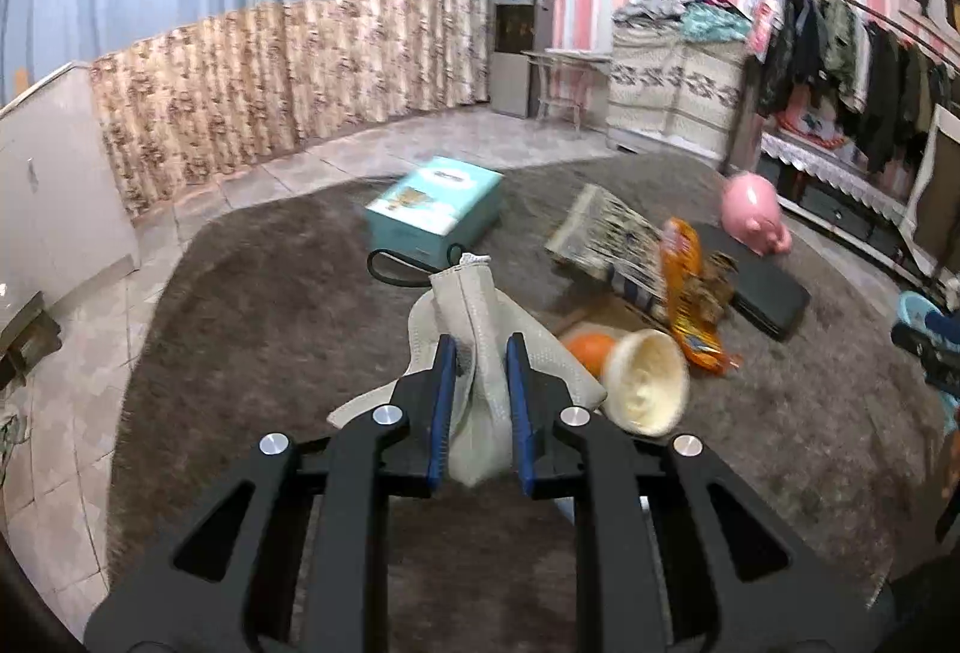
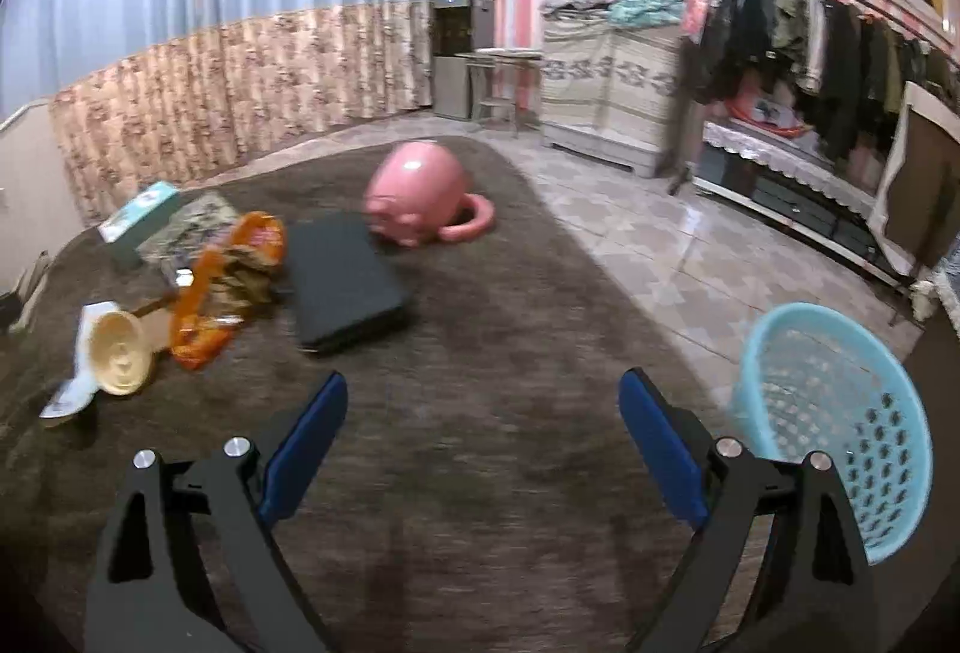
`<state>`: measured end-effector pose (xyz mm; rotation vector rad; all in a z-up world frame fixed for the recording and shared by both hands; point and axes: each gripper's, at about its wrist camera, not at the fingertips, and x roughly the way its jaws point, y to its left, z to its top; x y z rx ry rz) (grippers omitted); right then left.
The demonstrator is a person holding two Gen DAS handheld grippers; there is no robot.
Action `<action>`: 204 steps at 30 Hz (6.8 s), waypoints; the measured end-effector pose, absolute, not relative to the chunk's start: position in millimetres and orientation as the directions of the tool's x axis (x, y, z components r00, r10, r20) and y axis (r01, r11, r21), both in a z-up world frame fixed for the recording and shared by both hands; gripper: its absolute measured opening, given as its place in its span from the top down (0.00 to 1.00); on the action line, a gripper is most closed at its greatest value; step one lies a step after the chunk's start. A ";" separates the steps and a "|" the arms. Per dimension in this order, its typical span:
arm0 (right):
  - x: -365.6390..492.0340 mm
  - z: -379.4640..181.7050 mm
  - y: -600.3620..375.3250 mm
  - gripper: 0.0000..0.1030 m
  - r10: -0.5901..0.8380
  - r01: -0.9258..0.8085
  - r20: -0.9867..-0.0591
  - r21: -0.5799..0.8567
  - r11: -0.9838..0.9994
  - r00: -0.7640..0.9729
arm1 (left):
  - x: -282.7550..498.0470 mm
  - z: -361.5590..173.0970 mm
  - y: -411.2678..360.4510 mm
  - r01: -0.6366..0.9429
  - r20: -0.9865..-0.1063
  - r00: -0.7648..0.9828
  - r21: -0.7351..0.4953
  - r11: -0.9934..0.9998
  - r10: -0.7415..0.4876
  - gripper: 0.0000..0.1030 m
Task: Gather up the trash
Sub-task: 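Hold the cloth bag in the left tool while the right tool grasps the cream bowl, then carry the cloth bag and cream bowl over the blue basket with both tools, then open the left tool to drop the cloth bag while the right tool releases the bowl, then move both tools back over the trash on the rug, then grasp the printed blue-and-white paper card with the left tool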
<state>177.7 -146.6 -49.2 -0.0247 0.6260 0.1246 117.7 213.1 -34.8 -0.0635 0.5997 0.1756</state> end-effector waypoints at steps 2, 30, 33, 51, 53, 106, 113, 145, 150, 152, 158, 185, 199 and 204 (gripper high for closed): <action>176.4 -51.2 -130.0 0.12 0.146 -0.157 -0.586 0.033 0.987 0.797 | 117.9 -35.5 226.6 -0.206 -0.554 0.817 -0.026 0.978 0.158 0.84; 196.4 -90.4 68.7 0.13 0.415 -0.478 -0.664 0.098 0.873 0.622 | 108.6 -60.5 302.9 -0.317 -0.522 0.817 -0.048 0.947 0.247 0.84; 196.7 -92.2 74.0 0.13 0.421 -0.494 -0.671 0.093 0.864 0.610 | 109.0 -59.6 300.7 -0.316 -0.524 0.817 -0.057 0.947 0.241 0.84; 186.4 -81.2 53.8 0.41 0.457 -0.523 -0.658 0.112 0.845 0.598 | 112.1 -37.2 265.4 -0.280 -0.521 0.821 -0.007 0.960 0.235 0.84; 184.1 -75.3 42.5 0.41 0.448 -0.512 -0.647 0.103 0.853 0.617 | 113.6 -31.0 255.2 -0.264 -0.514 0.828 -0.004 0.964 0.225 0.84; 157.1 -70.8 -501.3 0.41 -0.335 0.516 -0.590 0.166 0.840 0.735 | 232.7 -56.5 -311.8 0.594 -0.537 0.690 0.037 0.804 -0.485 0.57; 167.7 -68.6 -482.4 0.41 -0.321 0.475 -0.588 0.123 0.871 0.742 | 241.1 -48.6 -290.4 0.506 -0.509 0.750 0.030 0.862 -0.423 0.19; 192.1 -49.7 -393.9 0.05 -0.306 0.411 -0.547 0.078 0.908 0.779 | 219.6 -26.8 -126.5 0.199 -0.468 0.868 0.022 0.980 -0.166 0.05; 195.3 -40.7 -356.5 0.05 -0.266 0.333 -0.526 0.035 0.942 0.808 | 208.0 -24.3 -96.6 0.158 -0.466 0.874 0.010 0.987 -0.135 0.05; 195.3 -39.0 -347.8 0.05 -0.249 0.313 -0.525 0.035 0.949 0.814 | 202.8 -21.9 -83.6 0.135 -0.465 0.878 0.006 0.991 -0.116 0.05; 192.5 -34.0 -310.2 0.05 -0.191 0.247 -0.513 0.044 0.968 0.837 | 184.3 -12.6 -26.1 0.044 -0.450 0.892 -0.012 0.999 -0.044 0.05; 194.3 -51.5 -181.6 0.05 0.037 -0.011 -0.559 0.051 0.999 0.828 | 101.2 -53.6 185.1 -0.286 -0.582 0.779 0.000 0.958 0.233 0.05; 203.1 -61.1 -172.2 0.05 0.023 -0.013 -0.594 0.021 1.000 0.804 | 140.9 -91.9 156.8 -0.184 -0.700 0.706 -0.038 0.982 0.105 0.15; 204.6 -63.4 -166.5 0.05 0.016 -0.020 -0.598 0.000 1.000 0.802 | 142.4 -102.7 159.3 -0.178 -0.733 0.678 -0.079 0.981 0.064 0.40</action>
